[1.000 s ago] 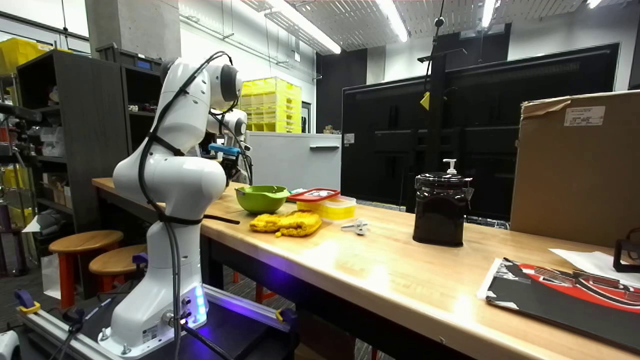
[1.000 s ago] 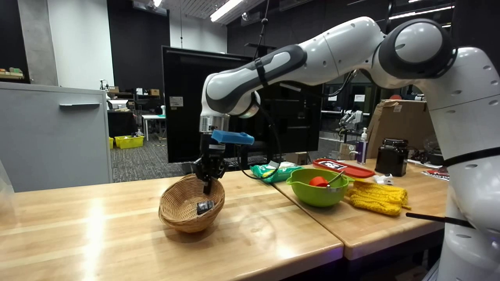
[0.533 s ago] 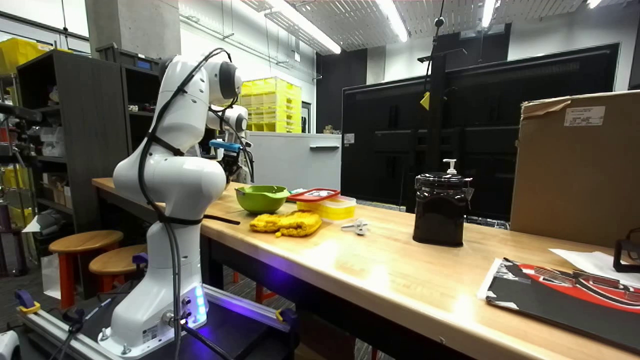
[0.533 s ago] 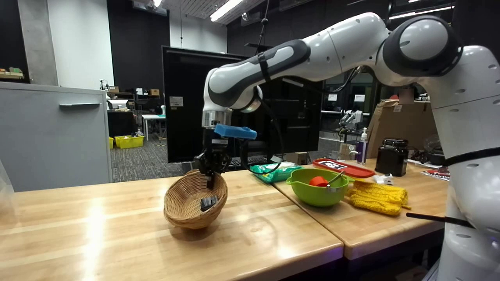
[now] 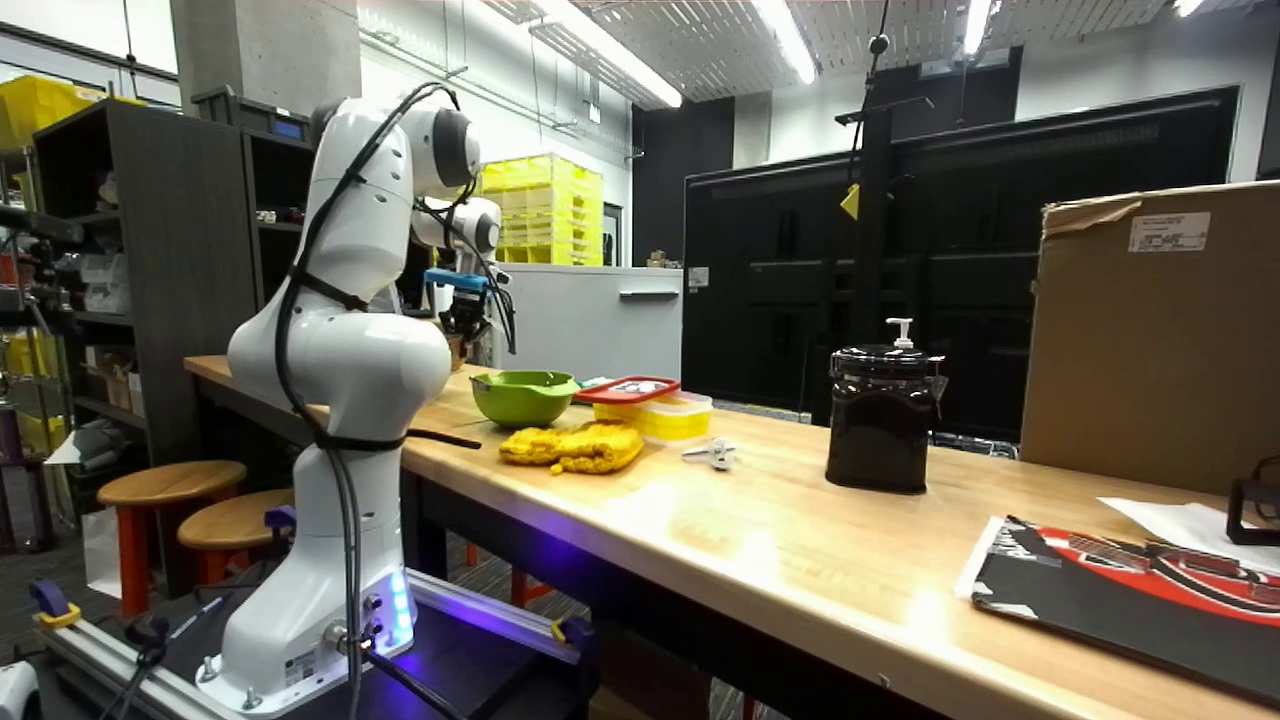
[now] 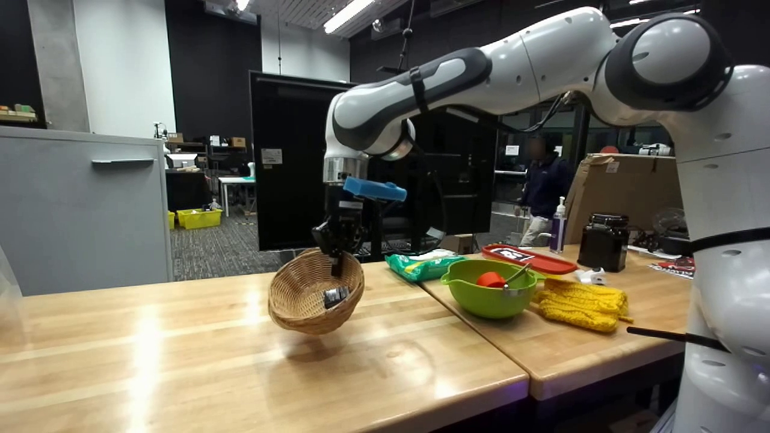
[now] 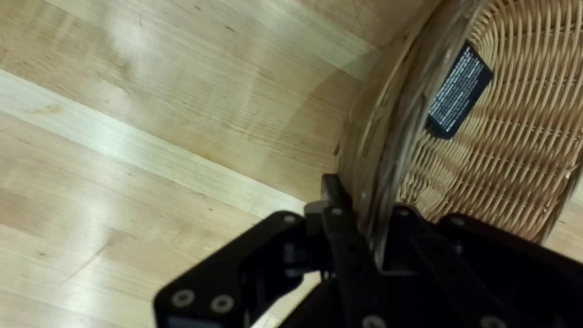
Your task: Move the brown baskets to the right
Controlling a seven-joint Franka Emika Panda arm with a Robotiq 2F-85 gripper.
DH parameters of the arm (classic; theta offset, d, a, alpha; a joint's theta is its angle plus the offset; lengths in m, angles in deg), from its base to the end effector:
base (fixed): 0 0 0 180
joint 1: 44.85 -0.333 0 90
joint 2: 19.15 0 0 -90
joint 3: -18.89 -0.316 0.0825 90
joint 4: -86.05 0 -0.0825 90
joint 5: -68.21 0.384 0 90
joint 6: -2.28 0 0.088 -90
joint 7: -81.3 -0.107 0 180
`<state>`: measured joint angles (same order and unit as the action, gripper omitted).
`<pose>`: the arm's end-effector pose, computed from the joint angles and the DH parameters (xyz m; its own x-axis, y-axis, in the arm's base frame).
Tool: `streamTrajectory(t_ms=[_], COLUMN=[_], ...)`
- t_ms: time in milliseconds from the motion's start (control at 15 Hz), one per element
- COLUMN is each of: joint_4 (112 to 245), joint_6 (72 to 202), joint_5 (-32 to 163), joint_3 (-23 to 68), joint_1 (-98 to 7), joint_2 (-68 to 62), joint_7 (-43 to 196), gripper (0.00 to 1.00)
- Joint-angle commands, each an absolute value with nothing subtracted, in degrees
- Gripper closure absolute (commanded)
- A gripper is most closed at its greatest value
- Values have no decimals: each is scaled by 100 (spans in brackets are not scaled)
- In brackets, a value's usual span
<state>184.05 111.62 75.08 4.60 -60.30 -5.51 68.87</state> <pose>0.5440 0.3079 0.4505 0.9637 0.2568 -0.0730 0.2432 -0.9572 -0.1571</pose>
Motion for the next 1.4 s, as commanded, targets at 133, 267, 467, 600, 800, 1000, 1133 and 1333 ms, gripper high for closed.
streamTrajectory(t_ms=[133, 267, 467, 600, 800, 1000, 1133, 1333], joint_4=[19028, 19245, 19577, 19838, 20236, 20730, 21083, 21542], joint_6=[10963, 10941, 10850, 10789, 10720, 10714, 10672, 10514], joint_5=[8021, 8175, 8339, 8386, 8385, 8490, 8644, 8737], joint_3=[560, 608, 700, 779, 911, 1107, 1288, 1600], joint_1=[-5767, -5681, -5578, -5516, -5445, -5359, -5284, -5146], joint_2=[-1440, -1742, -2212, -2544, -3008, -3552, -3966, -4566], joint_7=[7329, 7445, 7532, 7569, 7577, 7712, 7841, 8074], gripper=[97, 97, 97, 97, 97, 97, 97, 97])
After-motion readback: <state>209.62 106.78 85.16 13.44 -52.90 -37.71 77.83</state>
